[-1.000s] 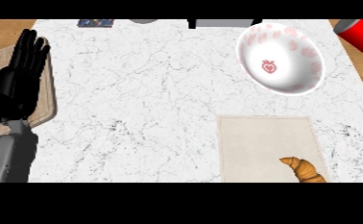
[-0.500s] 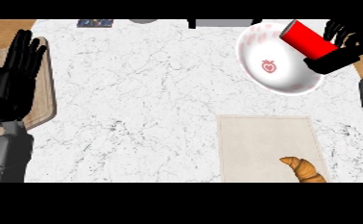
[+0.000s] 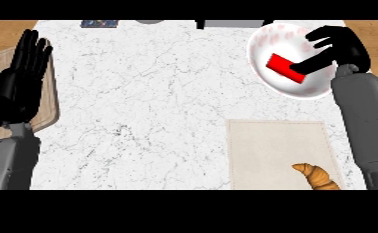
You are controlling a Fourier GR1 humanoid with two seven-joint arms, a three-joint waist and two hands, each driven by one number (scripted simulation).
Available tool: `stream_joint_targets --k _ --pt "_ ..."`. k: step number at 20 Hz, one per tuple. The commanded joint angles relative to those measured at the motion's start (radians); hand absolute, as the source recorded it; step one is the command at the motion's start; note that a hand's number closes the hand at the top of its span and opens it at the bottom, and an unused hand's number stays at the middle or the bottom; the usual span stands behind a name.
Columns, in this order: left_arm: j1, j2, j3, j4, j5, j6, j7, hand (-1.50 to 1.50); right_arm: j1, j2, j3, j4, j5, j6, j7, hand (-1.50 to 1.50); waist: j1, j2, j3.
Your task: Pick the can from the placemat and place it in the bowl
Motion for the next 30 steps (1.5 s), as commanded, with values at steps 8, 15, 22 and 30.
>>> stream_joint_targets --k 8,15,22,30 --pt "-0.004 0.009 0.016 0.038 0.004 -0.019 -0.039 0.00 -0.046 0.057 -0.199 0.158 -0.141 -0.369 -0.332 -1.50 -0.006 0.000 0.000" --pt "0.069 -0.021 -0.001 -0.013 -0.005 -0.003 -0.015 0.00 0.079 -0.064 -0.344 0.105 -0.269 -0.390 -0.434 -1.50 -0.025 -0.009 0.000" --pt "0.049 -0.011 0.017 -0.022 0.000 0.003 -0.006 0.00 0.185 -0.211 -0.497 0.082 -0.465 -0.238 -0.527 -1.50 -0.033 -0.008 0.000" --pt "0.085 -0.022 0.009 -0.075 -0.010 0.007 -0.006 0.00 0.360 -0.295 -0.605 0.121 -0.641 -0.060 -0.696 -1.50 -0.020 -0.008 0.000"
